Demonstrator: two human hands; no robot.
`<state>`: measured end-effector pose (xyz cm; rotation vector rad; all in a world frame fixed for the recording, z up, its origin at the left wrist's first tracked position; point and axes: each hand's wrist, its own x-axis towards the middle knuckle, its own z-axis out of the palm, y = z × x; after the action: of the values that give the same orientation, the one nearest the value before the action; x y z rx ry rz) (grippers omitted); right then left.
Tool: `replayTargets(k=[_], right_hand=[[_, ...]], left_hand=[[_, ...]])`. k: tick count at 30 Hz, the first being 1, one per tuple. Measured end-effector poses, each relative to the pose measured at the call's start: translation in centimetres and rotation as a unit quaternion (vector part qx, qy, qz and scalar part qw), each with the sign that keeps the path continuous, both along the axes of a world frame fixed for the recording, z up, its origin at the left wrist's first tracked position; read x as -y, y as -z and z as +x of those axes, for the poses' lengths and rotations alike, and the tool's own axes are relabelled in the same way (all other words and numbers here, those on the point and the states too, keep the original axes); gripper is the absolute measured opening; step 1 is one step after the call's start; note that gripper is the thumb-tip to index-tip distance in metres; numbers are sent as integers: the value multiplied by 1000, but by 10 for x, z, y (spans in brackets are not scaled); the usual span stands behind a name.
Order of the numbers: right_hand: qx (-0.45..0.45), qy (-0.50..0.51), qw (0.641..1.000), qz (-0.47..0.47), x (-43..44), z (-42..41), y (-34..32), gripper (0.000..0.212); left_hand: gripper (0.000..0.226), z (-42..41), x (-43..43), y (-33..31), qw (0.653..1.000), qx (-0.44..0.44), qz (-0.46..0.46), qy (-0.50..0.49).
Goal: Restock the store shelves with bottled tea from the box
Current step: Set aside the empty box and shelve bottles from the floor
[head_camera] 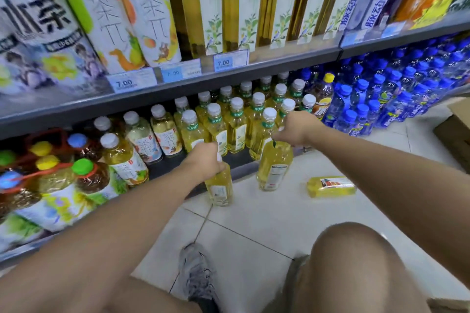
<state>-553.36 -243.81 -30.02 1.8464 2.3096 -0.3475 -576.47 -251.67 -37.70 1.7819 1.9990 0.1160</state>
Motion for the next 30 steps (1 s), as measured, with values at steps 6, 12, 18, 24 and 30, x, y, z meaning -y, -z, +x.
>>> replayTargets(k=[6, 12, 18, 24, 30], right_hand=[[0, -70, 997, -18, -8, -47, -8, 37], [-23, -133, 991, -24, -28, -71, -7, 34], [38, -199, 979, -11, -50, -84, 6, 44], [23, -213, 976, 33, -58, -89, 35, 42], [-14, -161, 985, 62, -66, -97, 46, 34]], left_hand=[[36, -32, -9, -30, 998, 8, 22, -54], [38, -37, -29, -50, 995, 1, 70, -67], [39, -40, -45, -46, 986, 58, 101, -122], [27, -22, -58, -38, 987, 52, 97, -118], [25, -12, -67, -27, 988, 44, 81, -125]])
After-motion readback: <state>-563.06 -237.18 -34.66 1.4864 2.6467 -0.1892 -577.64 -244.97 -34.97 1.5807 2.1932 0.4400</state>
